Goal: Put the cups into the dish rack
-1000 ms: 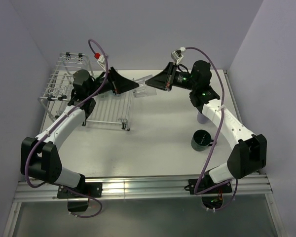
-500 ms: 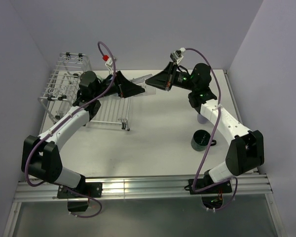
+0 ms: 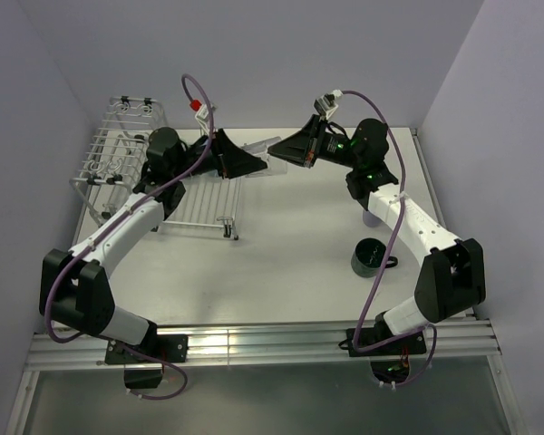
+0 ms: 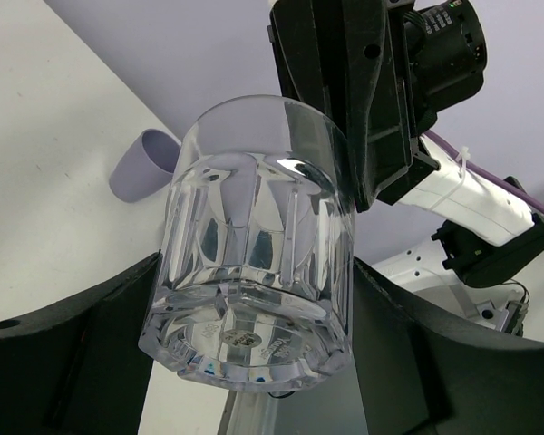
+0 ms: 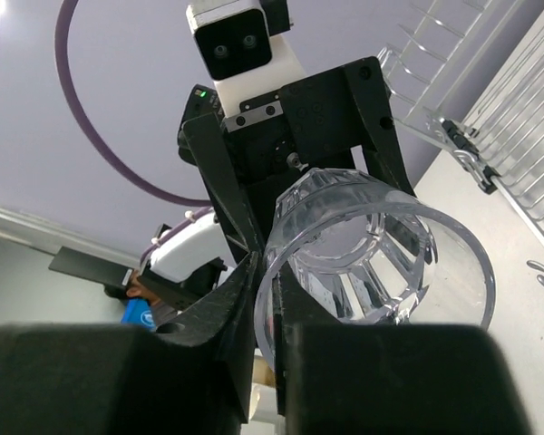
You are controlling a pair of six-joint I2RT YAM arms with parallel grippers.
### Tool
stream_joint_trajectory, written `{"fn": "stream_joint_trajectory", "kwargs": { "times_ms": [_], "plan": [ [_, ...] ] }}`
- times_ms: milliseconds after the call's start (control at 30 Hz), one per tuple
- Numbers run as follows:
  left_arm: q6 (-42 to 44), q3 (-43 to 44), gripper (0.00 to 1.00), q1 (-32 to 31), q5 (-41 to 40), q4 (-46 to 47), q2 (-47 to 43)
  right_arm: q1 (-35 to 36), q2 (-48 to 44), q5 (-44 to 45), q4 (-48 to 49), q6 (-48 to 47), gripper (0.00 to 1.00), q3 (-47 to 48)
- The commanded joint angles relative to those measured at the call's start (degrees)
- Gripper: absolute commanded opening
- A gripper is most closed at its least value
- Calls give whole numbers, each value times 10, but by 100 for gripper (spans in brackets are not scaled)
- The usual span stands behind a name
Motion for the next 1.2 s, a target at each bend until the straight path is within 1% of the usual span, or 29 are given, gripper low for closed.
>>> {"fn": "stream_joint_trajectory", "kwargs": {
  "times_ms": [0,33,67,100,167,200,233,300,400,467,500,533,567,600,633,667,733,800,833,933,1000,1167],
  "plan": [
    [33,49,0,-1,-18,-24,-24,-4,-11,0,21,-20,16,0],
    [40,53,0,-1,-27,-38,-28,-6,-13,5,4,-28,21,0],
    [61,59,0,-1,-35,-54,-36,-6,-19,10,-11,-38,33,3],
    [73,73,0,-1,-42,-96,-39,-10,-22,23,-27,-64,38,6],
    [97,81,0,-1,-59,-125,-51,-14,-34,41,-87,-91,47,14],
    [105,91,0,-1,-66,-157,-53,-18,-39,58,-106,-117,49,15],
    [112,96,0,0,-71,-169,-58,-22,-46,65,-139,-126,50,18],
    [131,111,0,1,-88,-200,-62,-27,-54,80,-163,-147,51,22],
    [169,146,0,5,-133,-293,-66,-40,-71,112,-213,-179,52,22],
    [204,175,0,12,-171,-386,-60,-48,-85,149,-267,-215,52,27],
    [219,221,0,15,-233,-432,-51,-51,-87,165,-287,-232,52,31],
    [234,248,0,18,-267,-522,-24,-50,-92,195,-326,-245,52,35],
    [261,276,0,21,-302,-561,-9,-52,-93,209,-341,-257,52,40],
    [272,324,0,23,-368,-595,9,-52,-94,218,-351,-276,52,42],
    [279,344,0,24,-399,-623,41,-52,-94,226,-369,-281,52,43],
    [292,364,0,24,-429,-670,56,-52,-94,239,-377,-292,52,45],
    [301,399,0,24,-495,-699,95,-51,-92,249,-394,-301,52,46],
    [313,425,0,24,-521,-734,121,-51,-90,259,-403,-314,52,46],
    [316,435,0,24,-567,-748,149,-51,-89,262,-411,-317,52,47],
    [328,468,0,24,-628,-797,202,-47,-87,272,-424,-330,52,48],
    [329,476,0,24,-646,-813,221,-44,-86,282,-432,-340,52,48],
    [324,470,0,27,-667,-815,260,-39,-83,285,-435,-351,52,41]
  ]
}}
